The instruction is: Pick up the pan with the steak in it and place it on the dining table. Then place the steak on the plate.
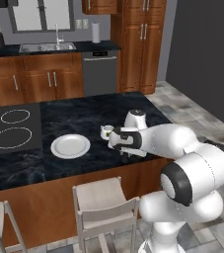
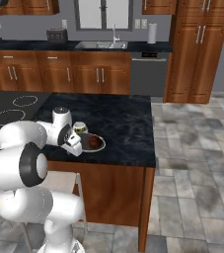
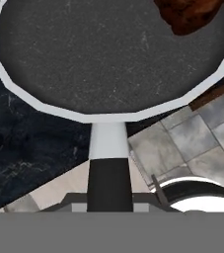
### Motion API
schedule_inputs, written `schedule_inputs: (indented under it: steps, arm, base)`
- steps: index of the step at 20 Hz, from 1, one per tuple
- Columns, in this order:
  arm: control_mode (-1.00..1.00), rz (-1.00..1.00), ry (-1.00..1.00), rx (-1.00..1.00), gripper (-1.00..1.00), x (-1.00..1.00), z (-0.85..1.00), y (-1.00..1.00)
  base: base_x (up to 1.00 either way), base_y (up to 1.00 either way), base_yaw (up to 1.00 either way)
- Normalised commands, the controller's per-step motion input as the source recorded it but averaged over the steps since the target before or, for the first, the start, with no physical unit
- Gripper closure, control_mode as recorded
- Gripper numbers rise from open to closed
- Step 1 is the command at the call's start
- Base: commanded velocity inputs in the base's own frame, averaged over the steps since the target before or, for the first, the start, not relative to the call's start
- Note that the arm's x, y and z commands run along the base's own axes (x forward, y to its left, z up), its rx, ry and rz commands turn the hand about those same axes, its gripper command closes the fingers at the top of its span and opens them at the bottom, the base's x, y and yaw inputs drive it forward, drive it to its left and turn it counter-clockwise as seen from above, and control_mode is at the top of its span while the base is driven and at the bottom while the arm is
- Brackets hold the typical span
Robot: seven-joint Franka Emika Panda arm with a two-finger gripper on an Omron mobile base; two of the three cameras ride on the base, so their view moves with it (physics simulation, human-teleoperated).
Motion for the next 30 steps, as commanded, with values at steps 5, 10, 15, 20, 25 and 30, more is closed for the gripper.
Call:
schedule_inputs:
  steps: [5,10,15,20,25,30]
  arm:
    - [-1.00,-0.02,0.00,0.00,1.00,0.23,-0.20,-0.40]
    - [-1.00,0.01,0.00,0.00,1.00,0.11,-0.26,-0.53]
    - [-1.00,0.07,0.01,0.00,1.00,0.12,-0.22,-0.51]
    - [-1.00,0.08,0.06,0.00,1.00,0.32,-0.21,-0.41]
    - [-1.00,0.01,0.07,-0.01,1.00,0.48,-0.18,-0.13]
    - [-1.00,-0.02,0.07,-0.07,1.00,0.53,-0.18,0.03]
  base:
    - [0.00,0.00,0.00]
    - [0.00,0.00,0.00]
    - [0.00,0.00,0.00]
    - [0.00,0.00,0.00]
    - [0.00,0.00,0.00]
    - [0.00,0.00,0.00]
